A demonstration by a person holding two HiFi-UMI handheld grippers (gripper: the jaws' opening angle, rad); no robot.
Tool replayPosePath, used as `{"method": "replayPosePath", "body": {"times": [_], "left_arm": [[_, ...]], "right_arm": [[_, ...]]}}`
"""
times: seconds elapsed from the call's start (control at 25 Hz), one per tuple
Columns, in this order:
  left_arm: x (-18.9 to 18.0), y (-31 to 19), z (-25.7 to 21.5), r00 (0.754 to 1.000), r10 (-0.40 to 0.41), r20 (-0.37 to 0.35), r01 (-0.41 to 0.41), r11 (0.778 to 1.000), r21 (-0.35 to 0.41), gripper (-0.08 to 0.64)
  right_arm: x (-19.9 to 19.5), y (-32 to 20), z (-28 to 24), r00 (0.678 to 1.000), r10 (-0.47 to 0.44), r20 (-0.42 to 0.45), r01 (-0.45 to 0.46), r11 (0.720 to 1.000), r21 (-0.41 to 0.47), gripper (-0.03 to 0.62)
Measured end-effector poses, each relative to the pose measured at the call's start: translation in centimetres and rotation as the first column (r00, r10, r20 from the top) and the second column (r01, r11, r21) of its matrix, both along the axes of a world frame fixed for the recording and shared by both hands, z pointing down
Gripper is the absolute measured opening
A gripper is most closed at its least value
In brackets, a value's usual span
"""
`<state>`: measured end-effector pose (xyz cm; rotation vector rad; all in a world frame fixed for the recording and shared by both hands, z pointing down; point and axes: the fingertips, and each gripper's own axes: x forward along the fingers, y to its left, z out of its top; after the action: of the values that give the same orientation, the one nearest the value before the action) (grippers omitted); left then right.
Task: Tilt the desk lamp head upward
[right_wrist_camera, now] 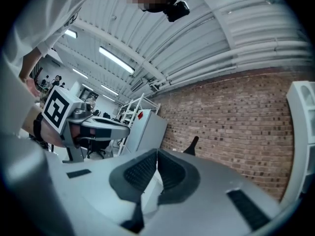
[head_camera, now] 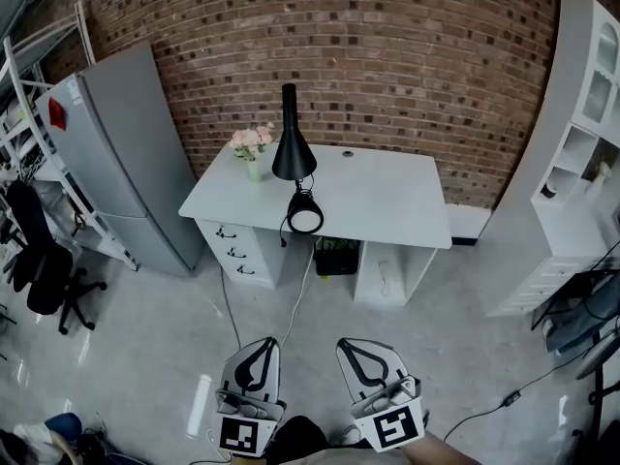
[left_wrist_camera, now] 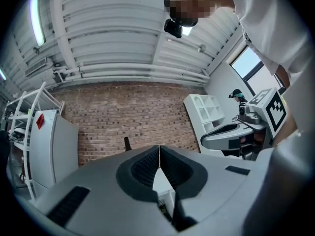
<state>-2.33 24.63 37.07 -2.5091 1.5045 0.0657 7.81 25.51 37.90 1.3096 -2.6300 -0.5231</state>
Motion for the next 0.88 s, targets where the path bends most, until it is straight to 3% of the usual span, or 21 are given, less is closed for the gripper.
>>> {"method": "replayPosePath", "body": {"times": [0.36, 0.88], "left_arm": [[0.8, -5.2, 1.3, 1.000, 0.005, -0.004, -0.005, 1.000, -0.011, 0.014], [-2.8, -21.5, 1.9, 0.995, 0.098, 0.001, -0.098, 0.995, -0.021, 0.014]], "right_arm": [[-0.2, -4.8, 1.7, 1.000, -0.020, -0.005, 0.020, 0.999, -0.038, 0.020], [-4.1, -20.7, 1.5, 0.998, 0.055, -0.025, -0.056, 0.998, -0.031, 0.019]]}}
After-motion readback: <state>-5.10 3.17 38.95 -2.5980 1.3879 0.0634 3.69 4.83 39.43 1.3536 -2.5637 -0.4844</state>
